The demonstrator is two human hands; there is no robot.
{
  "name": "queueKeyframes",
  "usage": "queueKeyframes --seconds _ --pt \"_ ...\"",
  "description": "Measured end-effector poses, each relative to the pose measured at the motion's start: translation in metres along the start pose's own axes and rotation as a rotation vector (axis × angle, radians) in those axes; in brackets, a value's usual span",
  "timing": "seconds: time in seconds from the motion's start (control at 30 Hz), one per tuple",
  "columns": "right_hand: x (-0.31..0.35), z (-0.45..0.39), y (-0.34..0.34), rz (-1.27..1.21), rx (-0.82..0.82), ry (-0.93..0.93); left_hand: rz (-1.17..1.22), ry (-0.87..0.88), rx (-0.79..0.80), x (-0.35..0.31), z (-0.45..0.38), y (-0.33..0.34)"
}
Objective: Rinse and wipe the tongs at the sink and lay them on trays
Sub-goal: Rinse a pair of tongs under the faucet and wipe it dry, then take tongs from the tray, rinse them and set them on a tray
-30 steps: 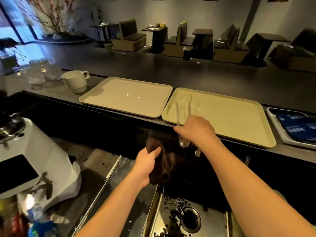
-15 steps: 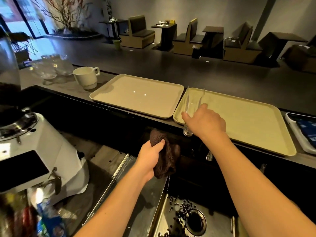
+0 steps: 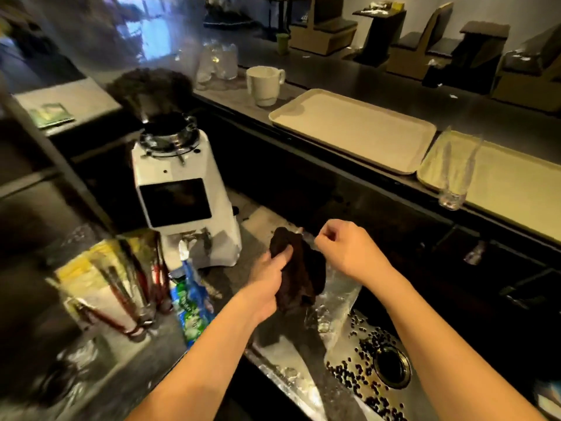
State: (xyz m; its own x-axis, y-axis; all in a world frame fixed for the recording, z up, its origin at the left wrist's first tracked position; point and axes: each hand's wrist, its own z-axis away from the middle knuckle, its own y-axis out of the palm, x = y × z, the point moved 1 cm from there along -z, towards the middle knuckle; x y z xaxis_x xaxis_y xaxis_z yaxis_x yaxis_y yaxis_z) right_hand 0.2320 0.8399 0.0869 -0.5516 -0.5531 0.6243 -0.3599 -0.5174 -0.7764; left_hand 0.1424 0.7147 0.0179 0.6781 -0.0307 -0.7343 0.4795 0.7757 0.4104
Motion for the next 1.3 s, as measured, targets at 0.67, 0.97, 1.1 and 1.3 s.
queueKeyframes --seconds 0.67,0.97,1.1,1.3 --pt "0.206 -0.001 0.293 -0.066 0.373 -0.110 0.366 0.217 -0.565 -0.053 0.071 -0.359" --pt "0.194 -0.057 0.371 0.469 0.324 -0.235 0.298 0.195 -0.790 -0.035 0.047 -0.390" --pt "0.190 -0.058 0.386 0.486 0.288 -0.321 0.291 0.211 -0.852 -0.033 0.035 -0.382" --pt "0.201 -0.068 0.379 0.161 0.235 -0.178 0.327 0.222 -0.876 -0.043 0.026 -0.376"
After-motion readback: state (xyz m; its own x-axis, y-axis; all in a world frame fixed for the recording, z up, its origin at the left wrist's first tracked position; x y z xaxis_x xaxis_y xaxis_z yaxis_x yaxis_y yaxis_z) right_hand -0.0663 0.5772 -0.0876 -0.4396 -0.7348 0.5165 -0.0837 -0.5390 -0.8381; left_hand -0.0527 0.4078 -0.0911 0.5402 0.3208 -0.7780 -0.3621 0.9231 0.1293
